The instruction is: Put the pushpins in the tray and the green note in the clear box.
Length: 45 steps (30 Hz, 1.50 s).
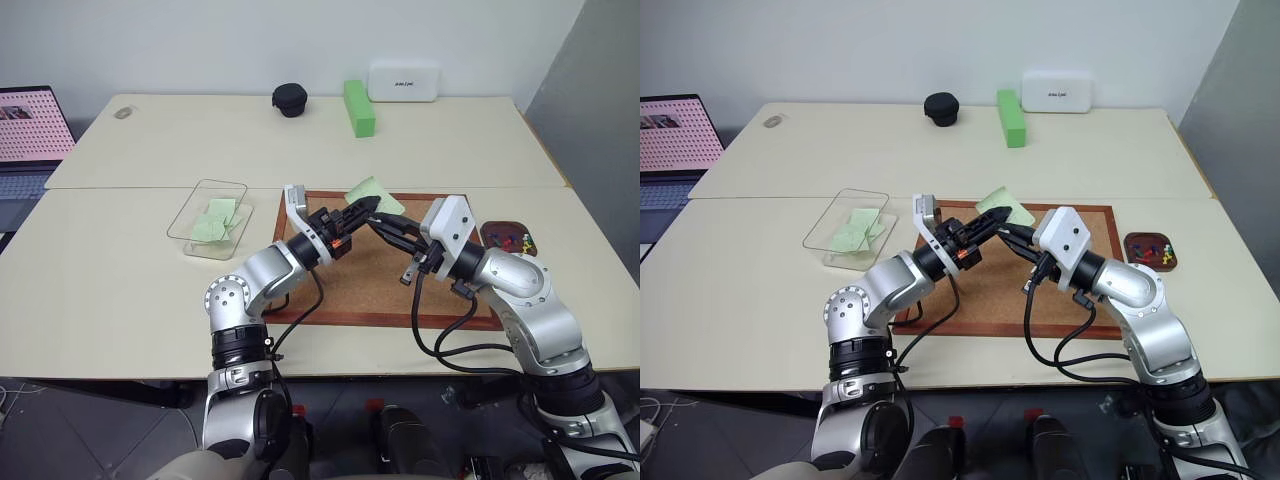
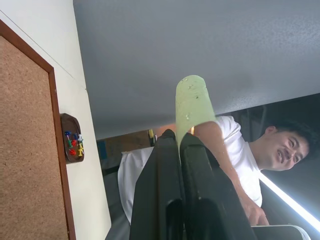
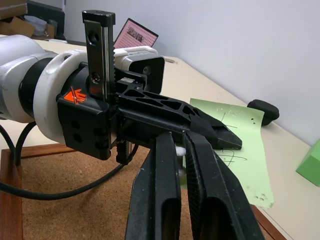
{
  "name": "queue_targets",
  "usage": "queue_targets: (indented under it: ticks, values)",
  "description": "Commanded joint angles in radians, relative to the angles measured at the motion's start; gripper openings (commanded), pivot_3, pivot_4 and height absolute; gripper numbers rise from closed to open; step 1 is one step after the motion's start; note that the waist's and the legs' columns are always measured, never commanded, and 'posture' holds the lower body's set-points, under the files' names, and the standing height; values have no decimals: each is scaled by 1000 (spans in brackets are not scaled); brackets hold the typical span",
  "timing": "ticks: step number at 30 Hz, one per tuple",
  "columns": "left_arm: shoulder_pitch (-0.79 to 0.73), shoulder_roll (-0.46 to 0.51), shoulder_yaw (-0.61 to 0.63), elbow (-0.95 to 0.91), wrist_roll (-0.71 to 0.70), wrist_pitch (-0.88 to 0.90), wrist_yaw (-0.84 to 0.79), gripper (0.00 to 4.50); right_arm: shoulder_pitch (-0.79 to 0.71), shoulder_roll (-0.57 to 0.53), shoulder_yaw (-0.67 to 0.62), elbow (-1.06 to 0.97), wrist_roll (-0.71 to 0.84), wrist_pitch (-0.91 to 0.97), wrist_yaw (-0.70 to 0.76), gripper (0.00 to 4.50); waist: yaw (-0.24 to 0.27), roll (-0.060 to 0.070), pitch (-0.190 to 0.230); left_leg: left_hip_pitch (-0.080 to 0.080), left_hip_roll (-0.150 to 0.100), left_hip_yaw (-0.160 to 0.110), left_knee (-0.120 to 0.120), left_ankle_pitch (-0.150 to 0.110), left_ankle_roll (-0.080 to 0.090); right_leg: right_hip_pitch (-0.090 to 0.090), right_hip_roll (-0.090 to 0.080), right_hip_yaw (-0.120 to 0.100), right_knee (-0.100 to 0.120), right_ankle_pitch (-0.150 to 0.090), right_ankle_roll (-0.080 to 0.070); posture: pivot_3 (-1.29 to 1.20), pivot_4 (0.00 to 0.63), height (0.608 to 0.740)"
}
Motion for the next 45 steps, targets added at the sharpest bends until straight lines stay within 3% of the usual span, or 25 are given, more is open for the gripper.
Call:
queue_targets:
  ticks: [1, 18, 21, 23, 26, 31, 40, 45]
  values:
    - [3, 6, -24, 2, 3, -19, 6, 36, -12, 10, -26, -43, 18, -8, -11, 0, 0, 0, 0, 0, 0, 0, 0, 0, 0, 0, 0, 0, 0, 0, 0, 0, 150, 740]
    - [9, 109, -162, -48, 255, -68, -169, 36, -42, 74, -163, -79, 162, 180, -145, 0, -1, 0, 0, 0, 0, 0, 0, 0, 0, 0, 0, 0, 1, 0, 0, 0, 150, 740]
    - [7, 158, -266, -133, 358, -77, -266, 36, -41, 61, -233, -13, 124, 214, -229, 0, 0, 0, 0, 0, 0, 0, 0, 0, 0, 0, 0, 0, 1, 0, 0, 0, 150, 740]
    - [3, 225, -400, -209, 494, -136, -367, 36, -29, 45, -280, 53, 78, 232, -299, 0, 0, 0, 0, 0, 0, 1, 0, 0, 0, 0, 0, 1, 1, 0, -1, 0, 150, 740]
    - [-32, 336, -648, -314, 767, -330, -553, 36, -17, 23, -358, 171, 9, 266, -425, 0, 2, 1, 0, 0, 0, 1, 0, 0, 0, 0, 0, 1, 1, 0, -2, 0, 150, 740]
    - [-88, 404, -871, -253, 1119, -658, -717, 36, -23, 19, -423, 326, -8, 305, -501, 0, 1, 1, -1, 0, 0, 3, -1, 0, 0, 0, 0, 2, 0, 2, -6, 0, 150, 740]
    - [-135, 307, -840, -71, 1238, -792, -796, 36, -106, -5, -446, 533, -18, 239, -504, 0, -9, 2, -1, 1, 1, 4, -1, 0, 1, -1, 1, 4, 2, 0, -2, 0, 150, 740]
    - [-118, 291, -818, -42, 1267, -806, -816, 0, -150, -12, -442, 618, -27, 204, -508, 1233, -6, 2, -1, 0, 0, 4, 0, 0, 1, -1, 1, 3, 1, 0, -1, 0, 150, 740]
